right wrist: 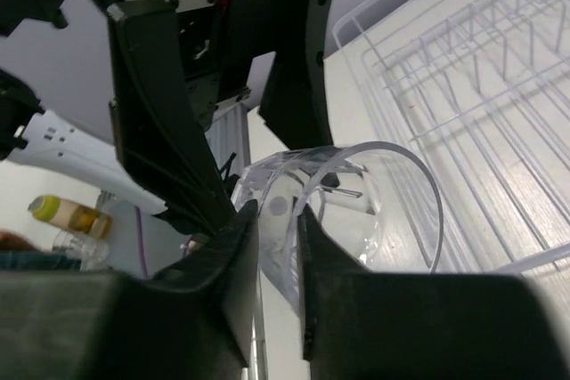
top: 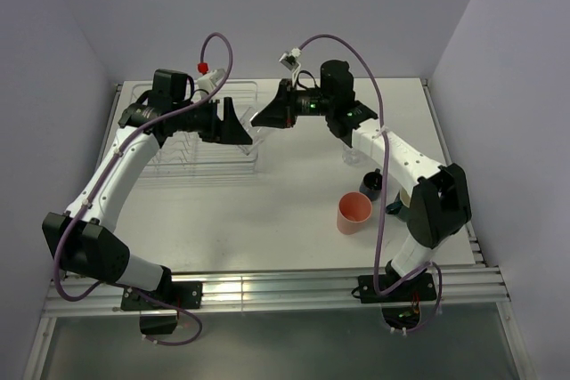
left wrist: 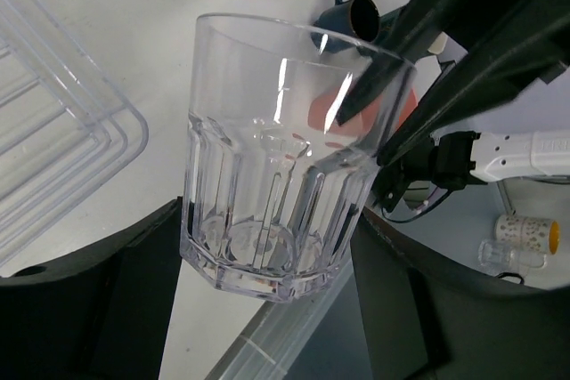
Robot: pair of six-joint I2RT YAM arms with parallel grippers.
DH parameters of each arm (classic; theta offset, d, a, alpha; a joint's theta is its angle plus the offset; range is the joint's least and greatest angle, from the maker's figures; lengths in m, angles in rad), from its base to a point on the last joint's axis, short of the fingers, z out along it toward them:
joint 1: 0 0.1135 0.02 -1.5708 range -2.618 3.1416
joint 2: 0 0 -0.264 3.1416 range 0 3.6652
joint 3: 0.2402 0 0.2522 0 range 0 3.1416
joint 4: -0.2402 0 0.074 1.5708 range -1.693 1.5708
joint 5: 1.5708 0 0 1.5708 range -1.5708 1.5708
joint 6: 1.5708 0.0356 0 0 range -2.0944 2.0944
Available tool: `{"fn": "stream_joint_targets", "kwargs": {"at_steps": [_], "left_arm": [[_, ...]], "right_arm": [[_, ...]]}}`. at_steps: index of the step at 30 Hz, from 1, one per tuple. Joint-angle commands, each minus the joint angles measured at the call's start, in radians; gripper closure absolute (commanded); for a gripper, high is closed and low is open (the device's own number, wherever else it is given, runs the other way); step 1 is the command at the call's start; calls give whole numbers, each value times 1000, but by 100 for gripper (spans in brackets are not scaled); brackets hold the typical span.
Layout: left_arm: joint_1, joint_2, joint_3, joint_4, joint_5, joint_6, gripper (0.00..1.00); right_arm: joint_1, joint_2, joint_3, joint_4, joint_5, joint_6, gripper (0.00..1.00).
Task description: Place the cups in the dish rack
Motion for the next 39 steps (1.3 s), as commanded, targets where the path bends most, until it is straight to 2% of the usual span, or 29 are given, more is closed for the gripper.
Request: {"fn": "stream_joint_targets", "kwargs": {"at_steps": [1,5,9,12,15,20,29,34,39], "left_arm": [[-1,-33,31,84,14,1,98],[1,-47,22,105,5,1,94],[13,-77,7,156,14,-17,89],[21,-103,-8,204,25,-36,87],[25,-125,-18,231,37,-46,80],[29,-162,-38,263,31,-56,73],[29,-192,-67,310,19,-82,70],[29,-198,-79,329,17,-96,63],[29,-200,-96,359,17,-120,62]], "right_arm": [[19,-10,-24,82,-51,65,87],[17,-21,-38,120,-47,146,100],[16,-29,-66,221,-36,357,100],[16,-33,-133,434,-34,540,100],[11,-38,-188,592,-9,704,100],[9,-41,-254,783,50,925,100],[8,-44,-353,944,168,1083,100],[8,-29,-408,1082,222,1169,100],[8,-9,-443,1211,274,1263,100]]}}
